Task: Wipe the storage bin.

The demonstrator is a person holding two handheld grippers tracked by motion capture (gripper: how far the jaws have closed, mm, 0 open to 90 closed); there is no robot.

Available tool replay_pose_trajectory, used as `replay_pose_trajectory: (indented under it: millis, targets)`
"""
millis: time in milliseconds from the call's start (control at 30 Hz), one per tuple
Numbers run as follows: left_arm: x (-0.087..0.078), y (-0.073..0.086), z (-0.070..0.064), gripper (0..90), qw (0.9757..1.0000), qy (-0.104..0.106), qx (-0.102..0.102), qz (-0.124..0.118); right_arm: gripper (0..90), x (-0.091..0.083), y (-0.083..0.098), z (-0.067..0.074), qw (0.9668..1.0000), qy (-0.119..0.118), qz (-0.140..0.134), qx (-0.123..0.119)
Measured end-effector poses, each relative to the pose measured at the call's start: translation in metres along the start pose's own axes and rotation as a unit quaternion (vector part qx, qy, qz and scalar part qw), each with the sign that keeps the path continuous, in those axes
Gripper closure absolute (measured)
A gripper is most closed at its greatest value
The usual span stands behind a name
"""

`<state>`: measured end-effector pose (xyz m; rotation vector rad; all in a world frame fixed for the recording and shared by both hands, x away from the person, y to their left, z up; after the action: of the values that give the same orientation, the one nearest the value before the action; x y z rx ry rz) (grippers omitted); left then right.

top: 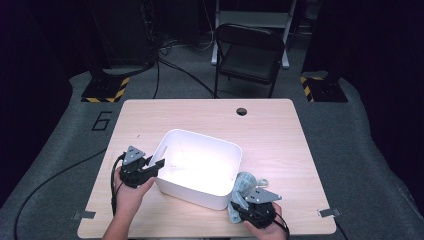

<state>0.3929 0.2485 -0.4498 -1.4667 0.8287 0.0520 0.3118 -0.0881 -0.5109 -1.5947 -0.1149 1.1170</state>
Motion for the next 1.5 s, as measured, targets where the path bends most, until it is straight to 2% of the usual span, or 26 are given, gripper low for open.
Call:
replay_pose_trajectory:
  millis: [233,400,467,567,867,1033,1167,1500]
  targets:
    - [0.0,0.0,-0.001,61.6,1.0,-0.002,-0.004,-0.002,68.0,-0.023,-0.02,0.009,0.9992,0.0,-0.041,0.004]
    - [0.0,0.0,-0.001,61.6,1.0,-0.002,-0.007,-0.005,67.9,-0.042,-0.038,0.019,0.9975,0.011,-0.063,-0.03]
    - [0.0,0.0,-0.001,61.5,1.0,-0.002,-0.003,-0.004,67.8,-0.044,-0.039,0.02,0.9973,0.016,-0.06,-0.038]
    - [0.0,0.001,-0.001,61.6,1.0,-0.003,-0.002,-0.003,67.7,-0.04,-0.036,0.019,0.9975,0.009,-0.062,-0.033]
    - [0.0,0.001,-0.001,61.4,0.9999,-0.005,-0.004,-0.008,67.6,-0.021,-0.018,0.014,0.9995,0.001,-0.027,-0.013]
    - [0.0,0.001,-0.001,61.3,0.9999,-0.006,-0.004,-0.008,67.7,-0.007,-0.006,0.008,0.9998,-0.013,-0.006,0.014]
    - [0.0,0.001,-0.001,61.2,0.9999,-0.006,-0.004,-0.009,67.8,0.007,0.005,0.004,0.9996,-0.011,0.025,0.01]
    - [0.0,0.001,-0.001,60.8,0.9999,-0.004,-0.003,-0.009,65.6,0.007,0.007,0.003,0.9994,-0.009,0.029,0.014]
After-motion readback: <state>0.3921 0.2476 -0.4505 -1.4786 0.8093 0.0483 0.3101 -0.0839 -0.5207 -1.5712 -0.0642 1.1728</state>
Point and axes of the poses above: each handheld gripper's, and its own axes: x roughly forward along the jaws, y roughly out of its underside, z roughly to its left, the point moved 4 cm from there along x, roughly forward along the jaws
